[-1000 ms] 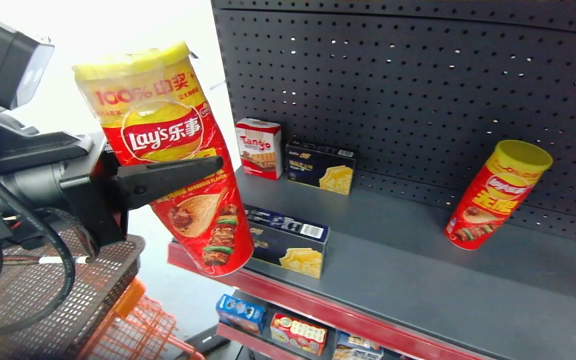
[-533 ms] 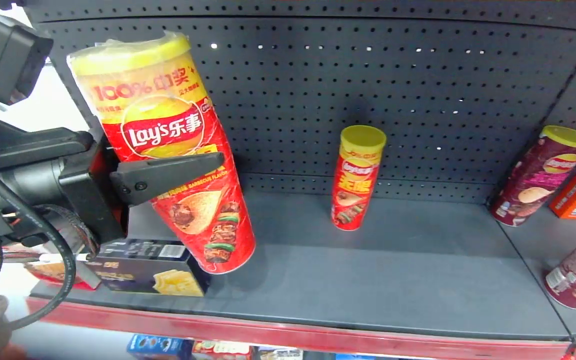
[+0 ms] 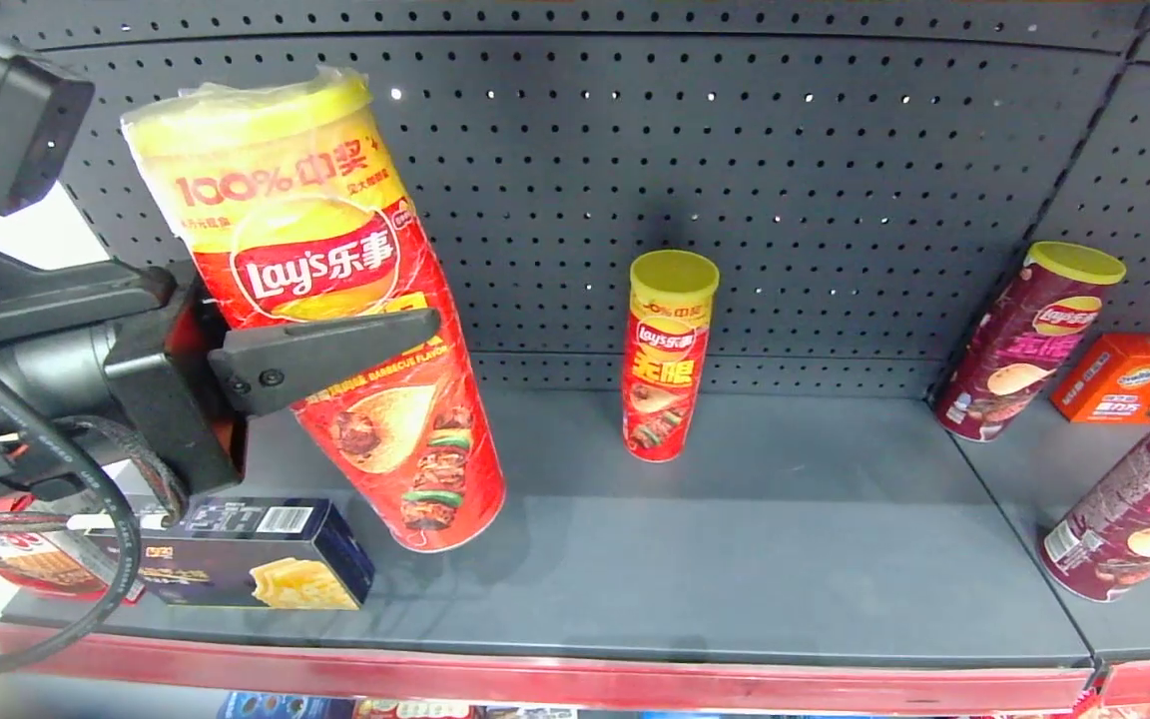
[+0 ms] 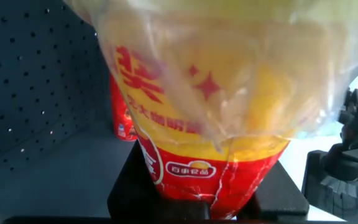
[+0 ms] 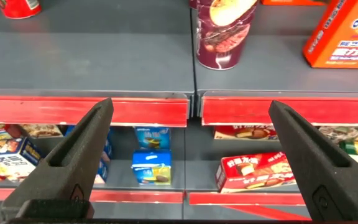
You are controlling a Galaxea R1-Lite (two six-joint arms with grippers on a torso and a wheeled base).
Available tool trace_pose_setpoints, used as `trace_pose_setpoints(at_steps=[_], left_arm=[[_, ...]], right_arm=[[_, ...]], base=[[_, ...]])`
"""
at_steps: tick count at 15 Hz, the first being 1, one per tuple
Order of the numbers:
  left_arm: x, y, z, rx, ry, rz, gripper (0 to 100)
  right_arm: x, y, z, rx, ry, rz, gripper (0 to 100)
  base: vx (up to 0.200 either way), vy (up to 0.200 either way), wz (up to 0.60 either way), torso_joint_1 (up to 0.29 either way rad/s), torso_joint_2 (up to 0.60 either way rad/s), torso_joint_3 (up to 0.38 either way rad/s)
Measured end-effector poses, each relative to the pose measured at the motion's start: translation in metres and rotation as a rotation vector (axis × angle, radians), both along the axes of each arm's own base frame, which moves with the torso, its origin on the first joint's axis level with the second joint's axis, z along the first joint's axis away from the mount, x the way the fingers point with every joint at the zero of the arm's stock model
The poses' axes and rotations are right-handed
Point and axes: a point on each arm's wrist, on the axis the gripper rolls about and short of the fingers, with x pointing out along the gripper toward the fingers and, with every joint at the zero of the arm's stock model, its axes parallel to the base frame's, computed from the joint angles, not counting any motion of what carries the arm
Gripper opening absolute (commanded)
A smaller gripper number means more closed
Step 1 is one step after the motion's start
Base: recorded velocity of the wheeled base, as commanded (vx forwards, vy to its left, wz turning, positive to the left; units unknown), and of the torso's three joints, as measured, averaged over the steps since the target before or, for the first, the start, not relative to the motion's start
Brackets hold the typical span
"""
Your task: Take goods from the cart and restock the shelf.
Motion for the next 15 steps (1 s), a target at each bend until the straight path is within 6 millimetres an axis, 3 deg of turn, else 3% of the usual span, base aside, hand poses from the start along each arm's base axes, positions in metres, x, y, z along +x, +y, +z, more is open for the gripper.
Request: trace_pose_setpoints(at_steps=[12, 15], left_arm=[[0.0, 0.002, -0.005, 0.002, 0.022, 0.012, 0], [-0.004, 0.004, -0.009, 0.005, 0.029, 0.014, 0]], right_arm=[[0.001, 0.0, 0.001, -0.004, 0.01, 0.029, 100], [0.001, 0.003, 0.039, -0.004, -0.014, 0.143, 100]], base=[[0.0, 0.0, 0.0, 0.0, 0.0, 0.0], [0.0, 0.0, 0.0, 0.0, 0.0, 0.0]])
